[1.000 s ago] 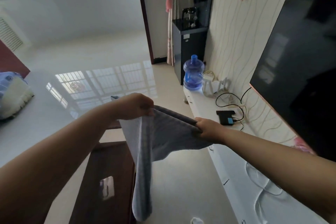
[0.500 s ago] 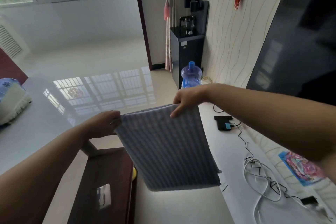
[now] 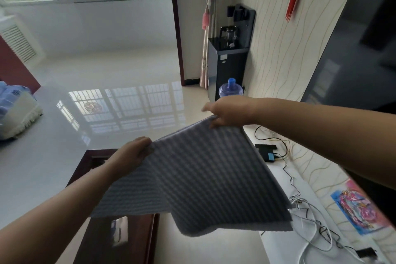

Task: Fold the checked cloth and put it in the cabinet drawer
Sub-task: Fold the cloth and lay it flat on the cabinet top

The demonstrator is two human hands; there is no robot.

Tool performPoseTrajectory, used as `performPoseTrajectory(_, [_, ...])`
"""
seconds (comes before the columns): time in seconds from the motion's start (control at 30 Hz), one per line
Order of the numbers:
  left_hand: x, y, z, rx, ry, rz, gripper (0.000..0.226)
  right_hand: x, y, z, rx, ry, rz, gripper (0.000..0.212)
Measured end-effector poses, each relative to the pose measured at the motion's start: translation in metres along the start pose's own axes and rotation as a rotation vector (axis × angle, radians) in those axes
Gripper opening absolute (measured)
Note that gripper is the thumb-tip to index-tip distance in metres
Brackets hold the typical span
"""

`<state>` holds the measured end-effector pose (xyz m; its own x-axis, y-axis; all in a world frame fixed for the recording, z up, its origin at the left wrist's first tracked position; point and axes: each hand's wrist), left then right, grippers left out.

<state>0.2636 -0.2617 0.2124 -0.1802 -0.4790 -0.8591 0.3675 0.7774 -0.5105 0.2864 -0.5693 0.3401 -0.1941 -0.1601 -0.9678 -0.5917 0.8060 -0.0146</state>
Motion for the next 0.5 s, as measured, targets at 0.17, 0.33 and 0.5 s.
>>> performPoseTrajectory(0.17, [0.04,0.016,-0.032,0.195,-0.157,-0.015,0.033,-0.02,0.015,0.005,-0.08,-0.13,-0.261,0.025])
performPoseTrajectory(0.33, [0.064,-0.001,-0.038,0.123,-0.223,-0.087,0.041,-0.028,0.02,0.013,-0.119,-0.225,-0.472,0.023])
performPoseTrajectory(0.5, [0.061,-0.008,-0.014,0.28,-0.085,0.256,0.054,-0.027,-0.034,0.007,-0.073,-0.333,-0.545,0.021])
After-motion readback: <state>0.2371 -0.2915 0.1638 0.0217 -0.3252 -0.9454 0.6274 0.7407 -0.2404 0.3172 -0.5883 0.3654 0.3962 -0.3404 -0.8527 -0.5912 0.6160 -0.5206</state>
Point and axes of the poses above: each hand's wrist, its own z-axis towards the middle knuckle, its own x-axis out of the palm, y = z × x, and after that the axes turned 6 degrees about -z, right-handed
